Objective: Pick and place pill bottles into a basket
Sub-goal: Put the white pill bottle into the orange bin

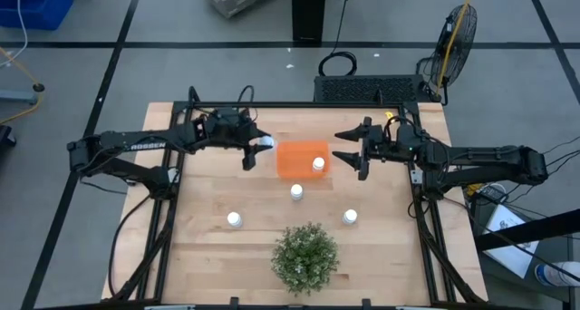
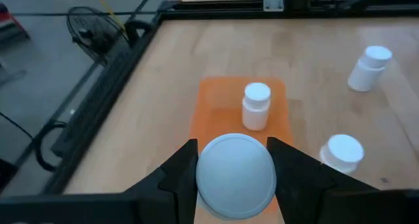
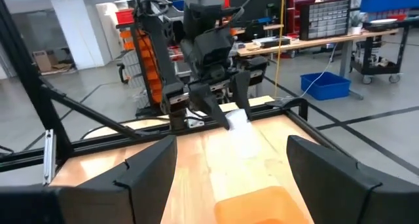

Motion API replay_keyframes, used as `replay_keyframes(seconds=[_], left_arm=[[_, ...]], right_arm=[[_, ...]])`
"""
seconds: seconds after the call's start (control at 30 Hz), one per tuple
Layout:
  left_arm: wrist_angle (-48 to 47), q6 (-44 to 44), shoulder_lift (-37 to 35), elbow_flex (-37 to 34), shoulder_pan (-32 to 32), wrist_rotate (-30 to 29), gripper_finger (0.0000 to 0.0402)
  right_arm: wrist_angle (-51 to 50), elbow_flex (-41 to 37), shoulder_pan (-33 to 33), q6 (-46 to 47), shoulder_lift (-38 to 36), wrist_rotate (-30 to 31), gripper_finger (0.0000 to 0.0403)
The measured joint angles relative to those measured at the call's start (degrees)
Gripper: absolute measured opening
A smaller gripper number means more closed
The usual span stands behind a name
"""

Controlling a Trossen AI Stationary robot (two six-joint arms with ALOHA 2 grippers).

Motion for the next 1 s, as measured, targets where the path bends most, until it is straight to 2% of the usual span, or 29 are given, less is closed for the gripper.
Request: replay_keyframes(seconds=[0.1, 0.2, 0.57, 0.77, 1.0], left_arm=[[-2.7, 2.0, 2.3, 2.7, 1.2, 2.5, 0.0159], [0.9, 2.1, 5.5, 3.1, 1.8, 5.7, 0.0159], [9.3, 1.5, 19.5, 3.0, 1.7, 7.2, 0.0159], [11.5, -0.1, 23.5, 3.1, 1.7, 7.7, 0.0159], [9.7, -1.0, 24.4, 3.1, 1.6, 7.2, 0.0159]], right_arm=[[-0.1, 0.0, 0.0, 0.2, 0.0, 1.1, 0.0279], [-0.3, 0.0, 0.0, 0.7, 0.0, 1.1, 0.0279], [-1.0, 0.0, 0.0, 0.3, 0.0, 1.1, 0.0279], [-2.0, 0.0, 0.0, -0.2, 0.0, 1.1, 0.0279], [-2.1, 0.0, 0.0, -0.2, 0.0, 1.1, 0.0279]])
